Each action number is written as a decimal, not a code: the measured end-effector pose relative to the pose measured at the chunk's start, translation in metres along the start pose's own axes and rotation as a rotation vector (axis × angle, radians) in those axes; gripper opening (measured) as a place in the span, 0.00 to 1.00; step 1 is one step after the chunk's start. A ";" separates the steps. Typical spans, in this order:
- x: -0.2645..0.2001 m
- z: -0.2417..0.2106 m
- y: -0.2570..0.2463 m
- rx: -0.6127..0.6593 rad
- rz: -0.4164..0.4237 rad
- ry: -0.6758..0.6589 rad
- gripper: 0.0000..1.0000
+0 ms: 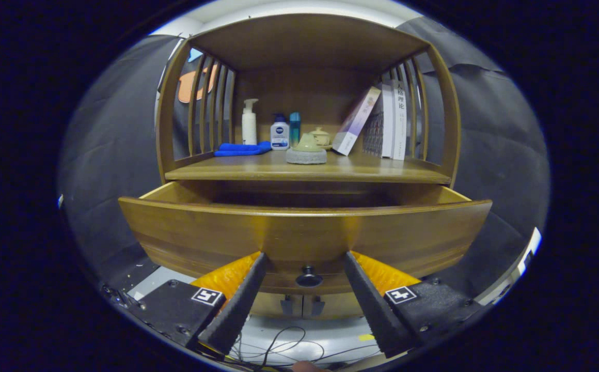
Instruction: Pull open the drawer, take out the items inside it, and place them on the countertop above the cabinet.
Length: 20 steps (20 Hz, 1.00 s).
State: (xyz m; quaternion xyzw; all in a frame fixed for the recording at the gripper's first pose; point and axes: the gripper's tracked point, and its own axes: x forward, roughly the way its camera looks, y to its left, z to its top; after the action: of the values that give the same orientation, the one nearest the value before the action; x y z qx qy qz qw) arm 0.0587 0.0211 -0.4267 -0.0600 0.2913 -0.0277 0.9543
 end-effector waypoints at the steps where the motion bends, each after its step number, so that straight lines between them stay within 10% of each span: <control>1: 0.006 0.001 0.000 -0.004 0.000 0.005 1.00; 20: 0.086 0.030 0.002 -0.037 -0.057 0.017 1.00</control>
State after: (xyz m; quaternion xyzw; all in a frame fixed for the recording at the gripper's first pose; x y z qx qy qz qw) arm 0.1469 0.0184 -0.4498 -0.0859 0.2979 -0.0499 0.9494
